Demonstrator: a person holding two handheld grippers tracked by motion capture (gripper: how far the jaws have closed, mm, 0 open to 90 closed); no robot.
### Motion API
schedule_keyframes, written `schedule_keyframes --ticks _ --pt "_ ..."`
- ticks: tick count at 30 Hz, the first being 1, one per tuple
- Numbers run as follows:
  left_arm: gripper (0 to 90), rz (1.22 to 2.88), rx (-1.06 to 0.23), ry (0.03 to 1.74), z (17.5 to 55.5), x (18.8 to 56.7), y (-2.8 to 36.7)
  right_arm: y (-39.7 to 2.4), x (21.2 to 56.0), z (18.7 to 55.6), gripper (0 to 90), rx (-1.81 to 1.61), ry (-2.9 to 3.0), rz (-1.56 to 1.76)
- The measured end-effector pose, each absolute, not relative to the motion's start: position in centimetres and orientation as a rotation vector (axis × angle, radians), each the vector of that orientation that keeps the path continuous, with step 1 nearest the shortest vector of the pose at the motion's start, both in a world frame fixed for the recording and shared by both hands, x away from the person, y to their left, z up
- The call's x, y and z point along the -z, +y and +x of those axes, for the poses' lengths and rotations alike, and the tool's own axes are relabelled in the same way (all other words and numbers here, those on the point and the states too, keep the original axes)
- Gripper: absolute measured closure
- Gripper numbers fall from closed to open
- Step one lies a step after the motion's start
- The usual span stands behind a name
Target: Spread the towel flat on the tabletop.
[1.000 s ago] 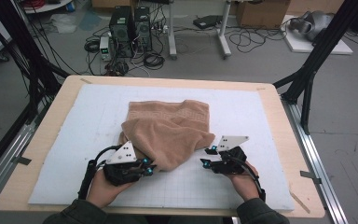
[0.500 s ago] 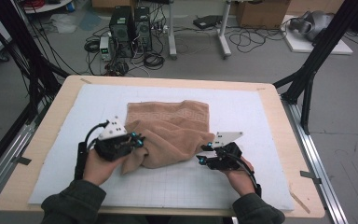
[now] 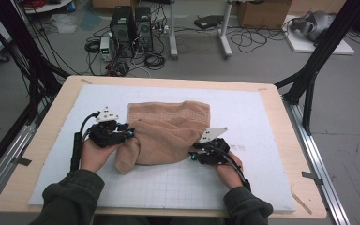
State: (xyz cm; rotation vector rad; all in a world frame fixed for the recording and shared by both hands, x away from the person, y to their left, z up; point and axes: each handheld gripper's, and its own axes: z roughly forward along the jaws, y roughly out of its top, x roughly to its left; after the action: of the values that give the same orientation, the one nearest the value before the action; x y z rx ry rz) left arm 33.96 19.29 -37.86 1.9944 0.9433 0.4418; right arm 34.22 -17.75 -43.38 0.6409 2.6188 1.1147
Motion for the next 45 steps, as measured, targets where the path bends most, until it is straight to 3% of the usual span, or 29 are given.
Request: schedule_keyframes --ticks 3,6,7,11,13,21,31,36,45 --pt "49.5 2.012 -0.358 0.898 32.3 37.6 19.8 -17.5 43.9 34.8 62.7 -1.113 2.614 0.661" --pt "45.4 2.076 -0.254 0.871 31.7 38.9 20.1 -17.3 44.3 35.1 66.6 -1.139 2.609 0.679" --pt "46.2 2.1 -0.247 0.869 31.7 39.5 20.1 -17.3 44.3 35.2 69.8 -1.133 2.605 0.676" --pt "74.8 2.104 -0.21 0.845 31.4 41.2 20.1 -17.3 44.3 35.2 83.5 -1.117 2.608 0.662" --pt "80.8 2.093 -0.235 0.834 31.0 41.1 20.0 -17.5 44.1 35.2 85.4 -1.124 2.62 0.656" --pt "83.1 2.069 -0.267 0.778 29.4 38.8 20.2 -19.2 40.9 32.0 86.3 -1.171 2.591 0.544" --pt "83.5 2.009 -0.336 0.705 28.6 33.0 19.7 -22.3 34.4 29.4 86.4 -1.228 2.46 0.489" --pt "83.4 2.04 -0.396 0.807 32.2 34.3 19.6 -21.9 33.8 32.7 86.4 -1.101 2.458 0.523" --pt "83.3 2.099 -0.357 1.005 38.8 39.9 18.6 -19.9 40.4 40.9 86.1 -1.013 2.589 0.794"
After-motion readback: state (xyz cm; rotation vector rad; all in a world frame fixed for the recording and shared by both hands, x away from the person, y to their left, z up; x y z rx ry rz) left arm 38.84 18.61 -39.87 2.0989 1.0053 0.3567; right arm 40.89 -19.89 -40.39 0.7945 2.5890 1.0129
